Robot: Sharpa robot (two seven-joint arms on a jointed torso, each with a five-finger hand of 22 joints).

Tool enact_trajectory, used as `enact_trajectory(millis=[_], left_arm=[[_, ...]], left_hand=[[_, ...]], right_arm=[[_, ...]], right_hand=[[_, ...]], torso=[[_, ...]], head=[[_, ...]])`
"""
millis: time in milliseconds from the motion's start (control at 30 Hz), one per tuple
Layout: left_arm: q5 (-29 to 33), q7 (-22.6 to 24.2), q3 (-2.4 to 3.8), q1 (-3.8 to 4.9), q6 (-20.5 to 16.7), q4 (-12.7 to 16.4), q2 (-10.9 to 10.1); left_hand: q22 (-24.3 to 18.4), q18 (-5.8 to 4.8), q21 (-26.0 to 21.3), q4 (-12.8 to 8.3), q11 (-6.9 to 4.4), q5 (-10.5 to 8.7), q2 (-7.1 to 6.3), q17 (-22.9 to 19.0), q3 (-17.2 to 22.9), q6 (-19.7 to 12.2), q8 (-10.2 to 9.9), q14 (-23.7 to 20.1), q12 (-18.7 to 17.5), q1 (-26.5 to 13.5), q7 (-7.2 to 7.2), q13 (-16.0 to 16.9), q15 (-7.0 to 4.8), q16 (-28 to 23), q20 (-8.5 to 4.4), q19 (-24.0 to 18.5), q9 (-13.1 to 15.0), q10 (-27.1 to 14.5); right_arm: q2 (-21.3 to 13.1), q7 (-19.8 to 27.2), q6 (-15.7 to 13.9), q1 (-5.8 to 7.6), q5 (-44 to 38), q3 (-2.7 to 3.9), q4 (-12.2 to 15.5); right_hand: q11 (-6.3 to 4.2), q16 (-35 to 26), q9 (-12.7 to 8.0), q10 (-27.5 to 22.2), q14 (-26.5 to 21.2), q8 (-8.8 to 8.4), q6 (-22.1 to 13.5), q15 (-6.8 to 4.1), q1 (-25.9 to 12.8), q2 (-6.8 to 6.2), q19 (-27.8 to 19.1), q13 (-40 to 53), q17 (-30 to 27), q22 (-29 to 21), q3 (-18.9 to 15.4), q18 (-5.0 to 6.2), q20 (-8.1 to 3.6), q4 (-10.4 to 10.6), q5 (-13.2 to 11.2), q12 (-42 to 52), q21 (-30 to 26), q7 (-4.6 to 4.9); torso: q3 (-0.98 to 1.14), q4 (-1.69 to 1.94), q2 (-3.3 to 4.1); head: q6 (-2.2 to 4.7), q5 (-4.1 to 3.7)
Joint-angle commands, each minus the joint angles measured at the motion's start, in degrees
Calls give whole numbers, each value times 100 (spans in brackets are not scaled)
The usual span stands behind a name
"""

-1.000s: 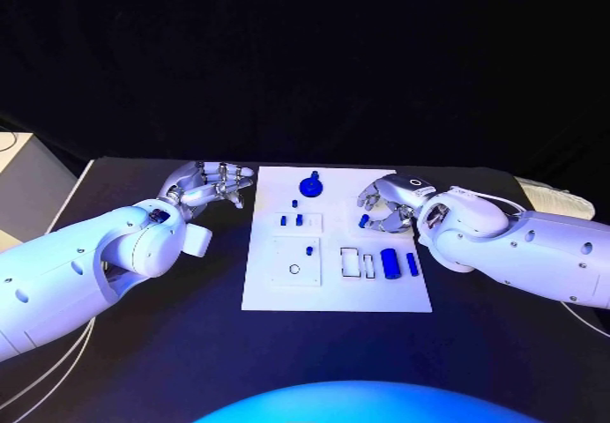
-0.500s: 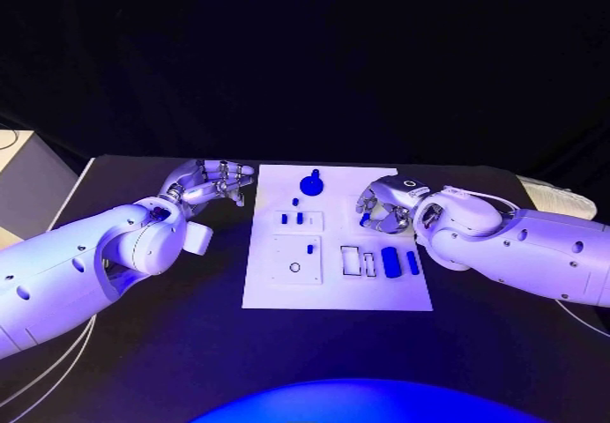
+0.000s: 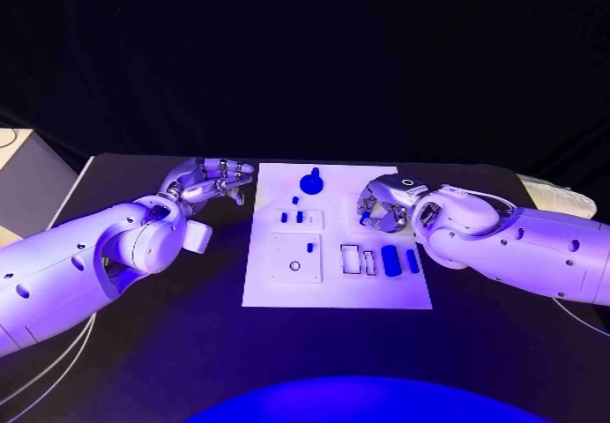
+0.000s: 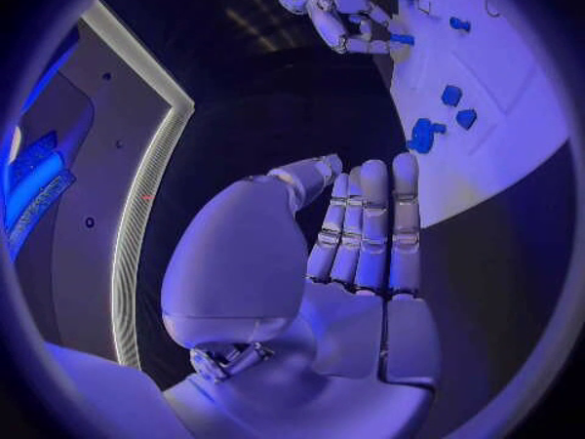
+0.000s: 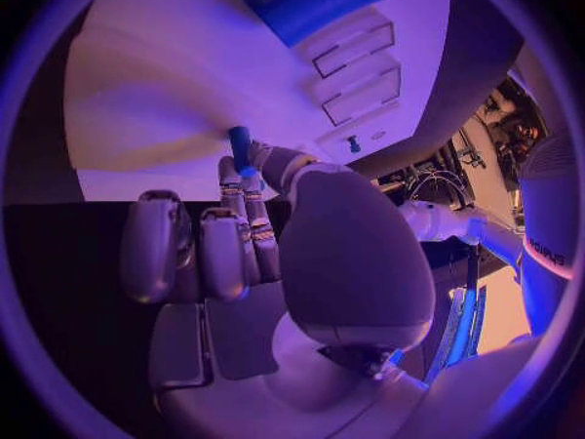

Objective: Assemble the parts on the task board

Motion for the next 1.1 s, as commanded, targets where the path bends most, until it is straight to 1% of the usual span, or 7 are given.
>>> enact_trajectory(millis=[33, 133, 300, 633, 833, 933, 1100], left_arm=[[31, 41, 5, -3, 60, 19, 0], [31, 38, 5, -3, 58, 19, 0], [31, 38, 5, -5, 58, 15, 3], [31, 60, 4, -25, 51, -43, 29], [34, 83, 4, -32, 56, -66, 61], [35, 83, 4, -33, 62, -69, 72], [39, 82, 4, -35, 70, -63, 89]], left_hand=[[-8, 81, -40, 4, -7, 6, 56, -6, -19, -32, 28, 15, -23, -12, 16, -7, 6, -34, -1, 42, -9, -37], [-8, 81, -40, 4, -7, 6, 56, -6, -19, -32, 28, 15, -23, -12, 16, -7, 6, -34, -1, 42, -9, -37], [-12, 82, -44, 9, -8, 8, 69, -8, -18, -33, 30, 17, -21, -10, 16, -11, 5, -34, 0, 44, -11, -37], [-14, 82, -48, 13, -8, 9, 77, -9, -19, -33, 32, 18, -19, -8, 16, -13, 5, -34, 0, 46, -12, -38], [-16, 82, -50, 17, -7, 5, 74, -10, -26, -34, 33, 19, -18, -15, 17, -15, 6, -33, 1, 47, -13, -39], [-16, 82, -50, 17, -7, 5, 74, -10, -26, -34, 33, 19, -18, -15, 17, -15, 6, -33, 1, 47, -13, -39], [-16, 82, -50, 17, -7, 5, 74, -10, -26, -34, 33, 19, -18, -15, 17, -15, 6, -33, 1, 47, -13, -39]], right_arm=[[7, -9, -52, -24, -169, -12, 23], [-5, 7, -211, -31, -188, -12, 75], [-80, 27, -371, -37, -157, -11, 249], [-408, 22, -581, 74, -9, 79, 958], [-392, 52, -595, 137, 107, 99, 1335], [-295, 68, -581, 106, 114, 84, 1427], [-24, 92, -595, -49, 44, 47, 1533]], right_hand=[[-156, 30, 14, 229, 178, 15, 6, -44, 215, 158, 166, 58, 3, 483, 254, -71, -34, -213, 7, -26, 47, 22], [-175, 40, 40, 354, 180, 55, 52, -53, 232, 182, 177, 101, 12, 527, 345, -81, -40, -293, -125, 6, 114, 23], [-180, 50, 53, 393, 182, 73, 70, -58, 234, 190, 182, 123, 27, 549, 398, -86, -45, -334, -174, 7, 145, 23], [-180, 53, 59, 407, 182, 84, 83, -59, 225, 175, 184, 133, 29, 556, 409, -88, -46, -351, -177, 6, 155, 23], [-181, 58, 63, 412, 184, 89, 89, -60, 221, 163, 186, 138, 38, 564, 417, -90, -47, -365, -171, 3, 166, 22], [-181, 53, 63, 413, 182, 90, 90, -60, 220, 161, 183, 139, 25, 558, 420, -88, -47, -369, -168, 2, 155, 22], [-179, 47, 63, 411, 179, 89, 87, -60, 221, 162, 178, 141, 10, 548, 432, -84, -48, -377, -163, -3, 133, 25]], torso=[[-1, 1, -1], [-3, -2, -5], [0, -5, -11], [-4, -7, -33], [-13, -23, -46], [-14, -24, -55], [-28, -16, -69]], head=[[-1, 0], [6, -2], [10, -3], [39, -14], [51, 31], [35, 57], [17, 94]])
